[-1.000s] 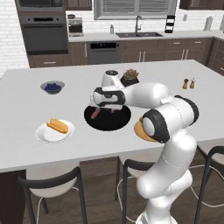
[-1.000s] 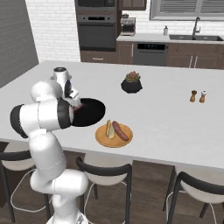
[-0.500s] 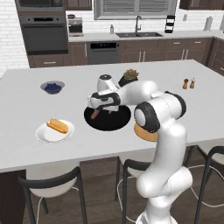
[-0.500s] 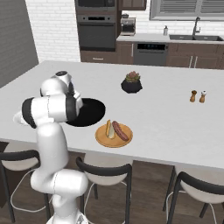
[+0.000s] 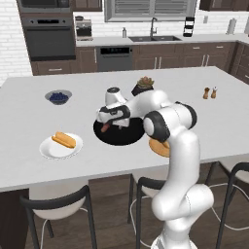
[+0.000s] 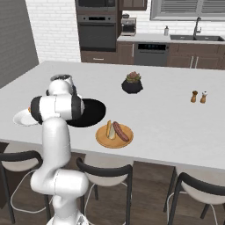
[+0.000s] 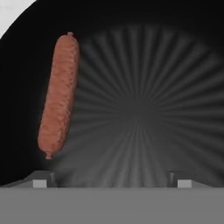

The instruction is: Place one bun and one sausage from the bowl on each plate.

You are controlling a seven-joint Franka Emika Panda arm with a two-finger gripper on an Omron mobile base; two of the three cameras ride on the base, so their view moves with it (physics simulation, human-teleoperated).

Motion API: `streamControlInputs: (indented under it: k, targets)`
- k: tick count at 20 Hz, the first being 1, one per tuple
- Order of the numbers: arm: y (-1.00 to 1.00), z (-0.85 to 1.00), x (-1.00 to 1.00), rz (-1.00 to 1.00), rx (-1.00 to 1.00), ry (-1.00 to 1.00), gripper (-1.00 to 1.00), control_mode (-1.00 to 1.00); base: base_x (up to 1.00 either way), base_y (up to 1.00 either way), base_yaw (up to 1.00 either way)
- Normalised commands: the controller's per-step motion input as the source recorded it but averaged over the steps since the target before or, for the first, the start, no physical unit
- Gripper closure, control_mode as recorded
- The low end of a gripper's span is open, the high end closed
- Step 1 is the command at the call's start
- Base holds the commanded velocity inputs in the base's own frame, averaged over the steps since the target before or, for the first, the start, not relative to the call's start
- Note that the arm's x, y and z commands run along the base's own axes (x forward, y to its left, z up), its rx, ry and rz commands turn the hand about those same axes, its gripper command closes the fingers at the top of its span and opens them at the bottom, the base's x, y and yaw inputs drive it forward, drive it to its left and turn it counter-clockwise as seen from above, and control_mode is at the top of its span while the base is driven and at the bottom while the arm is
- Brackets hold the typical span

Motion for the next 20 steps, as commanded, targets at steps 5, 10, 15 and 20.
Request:
streamControlInputs:
  k: [5, 10, 15, 20]
  targets:
    - [0.0, -0.47, -0.02, -0.06, 0.0, 0.07, -1.0, -1.0, 0.0, 0.0, 0.0]
    - [-0.14, 0.03, -0.15, -0.05, 0.06, 0.0, -1.0, -1.0, 0.0, 0.0, 0.0]
    - [0.06, 0.37, 0.48, -0.08, 0.07, -0.1, -1.0, -1.0, 0.0, 0.0, 0.0]
    - [0.39, -0.22, 0.5, -0.06, -0.01, 0.0, -1.0, -1.0, 0.0, 0.0, 0.0]
